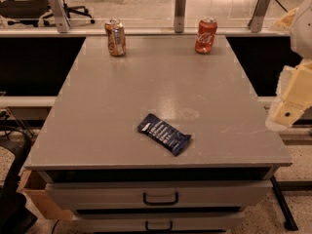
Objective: Move rxbar blueberry near orange can
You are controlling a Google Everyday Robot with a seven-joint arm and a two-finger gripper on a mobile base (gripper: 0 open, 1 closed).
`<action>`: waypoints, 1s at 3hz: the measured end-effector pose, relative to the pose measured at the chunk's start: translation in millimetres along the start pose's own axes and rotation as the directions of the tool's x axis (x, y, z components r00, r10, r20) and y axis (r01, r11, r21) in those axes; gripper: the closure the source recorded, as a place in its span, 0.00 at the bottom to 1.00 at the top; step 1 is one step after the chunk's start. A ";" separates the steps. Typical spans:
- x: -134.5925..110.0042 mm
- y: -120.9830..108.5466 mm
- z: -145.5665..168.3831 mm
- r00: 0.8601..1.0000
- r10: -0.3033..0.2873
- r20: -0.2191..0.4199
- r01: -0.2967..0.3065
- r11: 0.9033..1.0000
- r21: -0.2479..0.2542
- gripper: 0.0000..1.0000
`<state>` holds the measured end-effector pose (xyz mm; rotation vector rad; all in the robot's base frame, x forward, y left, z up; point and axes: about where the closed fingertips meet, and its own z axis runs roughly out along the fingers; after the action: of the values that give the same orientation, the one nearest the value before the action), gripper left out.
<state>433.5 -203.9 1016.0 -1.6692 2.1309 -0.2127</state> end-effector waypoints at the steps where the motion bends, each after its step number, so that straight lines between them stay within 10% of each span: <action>1: -2.0 0.5 -2.6 1.000 0.001 0.007 -0.001 1.000 0.009 0.00; 3: -14.1 13.0 17.8 0.987 0.088 0.135 -0.094 0.995 0.036 0.00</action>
Offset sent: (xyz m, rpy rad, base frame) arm 0.0061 0.0198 -0.0334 0.1608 -0.0242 -0.0391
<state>432.1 -184.5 998.4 -1.5150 2.0826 -0.1144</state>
